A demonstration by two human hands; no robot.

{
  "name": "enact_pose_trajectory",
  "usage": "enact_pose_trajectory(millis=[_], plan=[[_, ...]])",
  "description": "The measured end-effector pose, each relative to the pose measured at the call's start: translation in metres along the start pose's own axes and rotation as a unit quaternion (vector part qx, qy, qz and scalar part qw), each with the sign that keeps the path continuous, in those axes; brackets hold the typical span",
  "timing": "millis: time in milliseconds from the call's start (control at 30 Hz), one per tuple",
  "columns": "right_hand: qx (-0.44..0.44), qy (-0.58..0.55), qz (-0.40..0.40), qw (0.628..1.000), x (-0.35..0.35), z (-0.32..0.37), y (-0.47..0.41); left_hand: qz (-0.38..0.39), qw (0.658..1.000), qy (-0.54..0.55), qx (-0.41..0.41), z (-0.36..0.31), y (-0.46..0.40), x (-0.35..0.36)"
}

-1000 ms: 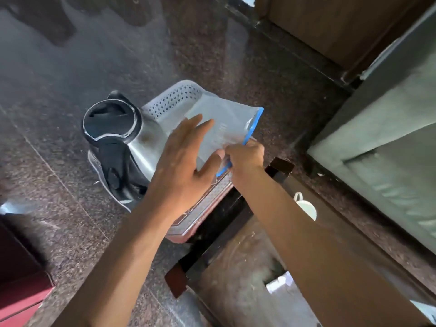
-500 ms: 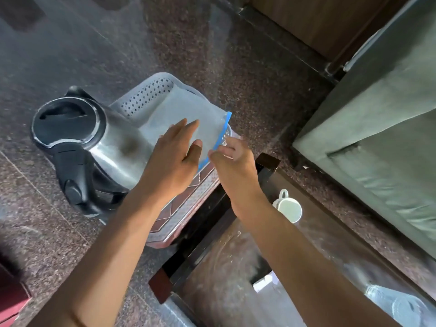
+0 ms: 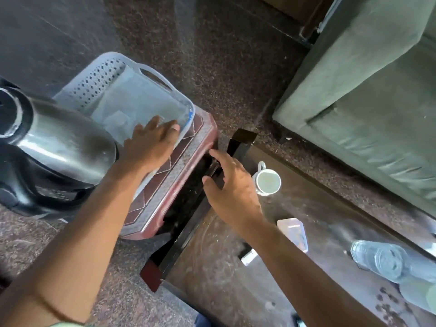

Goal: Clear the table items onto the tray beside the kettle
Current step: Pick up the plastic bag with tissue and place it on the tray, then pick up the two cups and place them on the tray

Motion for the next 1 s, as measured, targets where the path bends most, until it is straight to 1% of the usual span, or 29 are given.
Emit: enact_pose_trajectory(millis=[67, 100, 167, 200, 233, 267, 300, 333, 400, 533, 667, 767, 833, 900, 967, 1000], plan=[[0.002, 0.004, -0.002, 1.0, -0.004, -0.009, 0.005, -0.014, 1.0, 0.009, -0.003, -0.009, 0.005, -0.003], [0.001, 0.004, -0.006, 1.0, -0.008, -0.013, 0.007, -0.046, 0.999, 0.017, 0.006, -0.017, 0.01, -0.006], [-0.006, 0.005, -0.017, 1.0, -0.017, -0.019, 0.011, -0.163, 0.984, 0.053, 0.056, -0.038, 0.025, -0.02], [-0.009, 0.004, -0.026, 1.0, -0.027, -0.024, 0.015, -0.231, 0.964, 0.084, 0.097, -0.055, 0.039, -0.027], [-0.016, 0.004, -0.034, 0.999, -0.035, -0.026, 0.018, -0.293, 0.938, 0.123, 0.139, -0.067, 0.054, -0.035], [-0.027, 0.006, -0.041, 0.999, -0.042, -0.026, 0.022, -0.336, 0.911, 0.16, 0.18, -0.077, 0.069, -0.04], [-0.036, 0.008, -0.054, 0.998, -0.053, -0.029, 0.028, -0.35, 0.889, 0.195, 0.223, -0.09, 0.084, -0.039], [-0.046, 0.01, -0.072, 0.996, -0.068, -0.035, 0.035, -0.339, 0.876, 0.225, 0.259, -0.106, 0.098, -0.031], [-0.069, 0.022, -0.118, 0.99, -0.098, -0.052, 0.05, -0.28, 0.87, 0.27, 0.304, -0.136, 0.123, -0.005], [-0.093, 0.073, -0.215, 0.969, -0.162, -0.104, 0.088, -0.179, 0.87, 0.303, 0.346, -0.185, 0.169, 0.058], [-0.066, 0.125, -0.29, 0.947, -0.23, -0.185, 0.129, -0.12, 0.863, 0.313, 0.377, -0.23, 0.216, 0.116], [0.015, 0.151, -0.352, 0.924, -0.28, -0.262, 0.165, -0.046, 0.858, 0.351, 0.372, -0.259, 0.253, 0.161], [0.095, 0.164, -0.378, 0.906, -0.303, -0.317, 0.188, -0.031, 0.86, 0.346, 0.374, -0.277, 0.273, 0.186], [0.184, 0.168, -0.352, 0.902, -0.311, -0.37, 0.205, -0.025, 0.852, 0.347, 0.39, -0.294, 0.293, 0.207], [0.257, 0.166, -0.289, 0.907, -0.309, -0.416, 0.217, -0.01, 0.846, 0.349, 0.403, -0.312, 0.311, 0.227], [0.276, 0.162, -0.259, 0.911, -0.305, -0.434, 0.221, 0.0, 0.847, 0.349, 0.401, -0.32, 0.318, 0.237]])
Point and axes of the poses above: each hand's wrist, its own y-axis away from the middle knuckle, its own x-axis out of the palm, z = x × y, the point moved 6 cm from there along -y, towards the middle knuckle, and after that the axes turned 11 degrees about -z, right-handed, at the moved point
